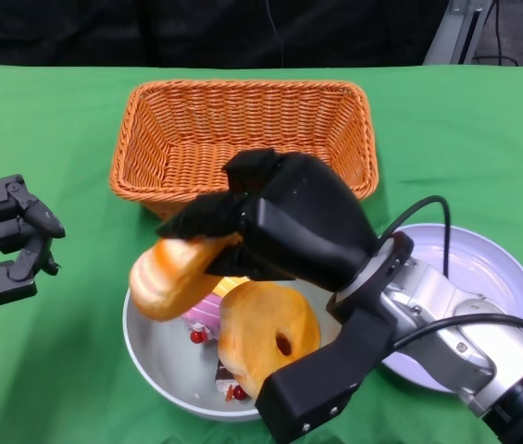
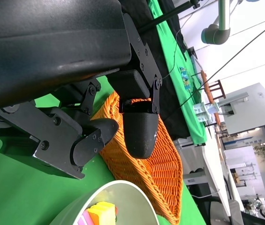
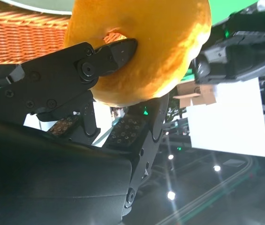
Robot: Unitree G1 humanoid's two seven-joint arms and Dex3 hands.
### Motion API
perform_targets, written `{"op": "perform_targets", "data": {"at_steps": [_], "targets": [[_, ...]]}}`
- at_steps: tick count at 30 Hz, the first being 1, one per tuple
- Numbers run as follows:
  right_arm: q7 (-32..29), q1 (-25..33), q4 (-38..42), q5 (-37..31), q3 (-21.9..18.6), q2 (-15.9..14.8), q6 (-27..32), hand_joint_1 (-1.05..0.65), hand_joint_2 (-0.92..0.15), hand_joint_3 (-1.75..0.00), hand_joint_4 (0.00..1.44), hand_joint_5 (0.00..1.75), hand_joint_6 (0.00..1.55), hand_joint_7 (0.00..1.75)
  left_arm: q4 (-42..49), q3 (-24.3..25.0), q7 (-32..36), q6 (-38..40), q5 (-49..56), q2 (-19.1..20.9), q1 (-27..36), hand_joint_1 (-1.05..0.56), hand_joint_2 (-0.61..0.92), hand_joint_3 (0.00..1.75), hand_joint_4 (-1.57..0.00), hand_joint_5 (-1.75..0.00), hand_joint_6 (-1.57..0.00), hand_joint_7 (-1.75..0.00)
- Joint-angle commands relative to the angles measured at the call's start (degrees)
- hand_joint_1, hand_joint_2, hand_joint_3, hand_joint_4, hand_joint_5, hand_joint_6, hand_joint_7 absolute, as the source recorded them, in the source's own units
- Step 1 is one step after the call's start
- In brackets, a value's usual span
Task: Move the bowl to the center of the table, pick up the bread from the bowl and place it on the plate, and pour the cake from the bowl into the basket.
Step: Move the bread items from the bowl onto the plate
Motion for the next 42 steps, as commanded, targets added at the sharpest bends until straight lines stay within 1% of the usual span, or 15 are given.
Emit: {"op": "perform_targets", "data": {"at_steps": [1, 5, 9, 13, 15, 17, 18, 21, 23, 24, 27, 31, 35, 39, 42], "targets": [[-0.5, 1.3, -2.3, 1.8, -2.3, -1.4, -0.9, -0.26, -0.83, 0.00, 0.72, 1.62, 0.68, 1.26, 0.4, 0.7, -1.1, 0.2, -1.3, 0.8, -0.6, 0.04, 0.53, 1.08, -0.86, -1.50, -0.85, -1.26], [-1.9, 2.5, -3.4, 1.9, -4.0, -2.0, -1.4, -0.24, -0.81, 0.00, 0.74, 1.67, 0.71, 1.29, -0.3, 0.4, -0.6, 0.4, -0.9, 1.0, -0.4, 0.03, 0.55, 1.10, -0.86, -1.51, -0.84, -1.28], [0.0, 4.1, -5.9, 3.2, -5.9, -3.0, -1.0, -0.21, -0.85, -0.02, 0.72, 1.65, 0.69, 1.25, -0.1, 0.3, -1.0, 0.1, -0.9, 1.2, -0.5, 0.04, 0.55, 1.11, -0.84, -1.54, -0.83, -1.29], [0.7, 5.0, -7.1, 4.1, -6.9, -3.3, -1.0, -0.21, -0.85, -0.02, 0.73, 1.65, 0.70, 1.23, 0.2, 0.3, -1.2, 0.2, -0.9, 1.3, -0.6, 0.04, 0.54, 1.11, -0.83, -1.55, -0.82, -1.30], [1.5, 6.4, -9.0, 5.4, -8.3, -4.0, -0.9, -0.20, -0.86, -0.01, 0.79, 1.46, 0.80, 0.97, 0.7, 0.3, -1.4, 0.1, -0.9, 1.4, -0.7, 0.02, 0.54, 1.10, -0.82, -1.54, -0.82, -1.30], [1.7, 7.3, -10.1, 6.0, -9.2, -4.1, -0.8, -0.21, -0.85, -0.01, 0.83, 1.36, 0.87, 0.82, 1.0, 0.3, -1.9, 0.1, -1.0, 1.5, -0.9, 0.02, 0.54, 1.10, -0.82, -1.54, -0.82, -1.30], [1.7, 7.6, -10.5, 6.2, -9.6, -4.2, -1.1, -0.21, -0.85, 0.00, 0.87, 1.26, 0.92, 0.72, 1.1, 0.4, -2.0, 0.1, -1.1, 1.5, -1.0, 0.03, 0.55, 1.10, -0.82, -1.53, -0.82, -1.30], [2.4, 8.5, -12.0, 7.0, -10.5, -4.6, -1.2, -0.21, -0.85, 0.00, 0.92, 1.16, 0.98, 0.61, 1.2, 0.3, -2.1, 0.2, -1.0, 1.4, -1.2, 0.04, 0.56, 1.09, -0.82, -1.53, -0.83, -1.29], [3.0, 9.3, -13.7, 7.4, -11.5, -4.7, -0.6, -0.21, -0.86, -0.01, 0.91, 1.19, 0.99, 0.59, 0.9, 0.4, -2.5, 0.8, -1.4, 1.4, -1.2, 0.03, 0.56, 1.09, -0.82, -1.53, -0.83, -1.29], [3.2, 9.7, -14.4, 7.5, -11.9, -4.6, -0.2, -0.22, -0.86, -0.01, 0.88, 1.28, 1.00, 0.59, 0.9, 0.4, -2.5, 0.9, -1.5, 1.3, -1.3, 0.03, 0.56, 1.09, -0.83, -1.53, -0.83, -1.29], [4.0, 11.0, -16.3, 8.2, -13.5, -5.3, -0.1, -0.22, -0.88, -0.02, 0.84, 1.39, 0.99, 0.63, 0.8, 0.4, -2.2, 0.9, -1.2, 1.3, -1.3, 0.04, 0.56, 1.09, -0.83, -1.53, -0.83, -1.29], [4.4, 13.4, -18.9, 9.2, -15.8, -5.9, 0.3, -0.21, -0.87, -0.02, 0.86, 1.35, 0.97, 0.68, 1.0, 0.2, -1.9, 0.1, -0.7, 1.3, -1.4, 0.04, 0.56, 1.09, -0.83, -1.55, -0.83, -1.29], [6.9, 16.1, -22.3, 11.9, -18.5, -6.5, 1.3, -0.20, -0.87, -0.02, 0.88, 1.34, 0.98, 0.70, 1.0, 0.3, -2.2, 0.6, -1.0, 1.2, -1.5, 0.04, 0.57, 1.09, -0.82, -1.55, -0.82, -1.29], [9.9, 18.6, -25.7, 14.4, -20.6, -6.6, 3.0, -0.19, -0.87, -0.03, 0.86, 1.40, 0.95, 0.76, 1.8, 0.4, -2.4, -0.1, -1.0, 1.2, -1.8, 0.05, 0.58, 1.07, -0.83, -1.54, -0.83, -1.28], [10.2, 20.2, -26.9, 15.8, -22.4, -6.7, 2.9, -0.17, -0.86, -0.03, 0.85, 1.45, 0.94, 0.78, 2.2, 0.2, -2.1, -0.4, -0.5, 1.4, -2.0, 0.03, 0.57, 1.06, -0.82, -1.54, -0.82, -1.28]]}}
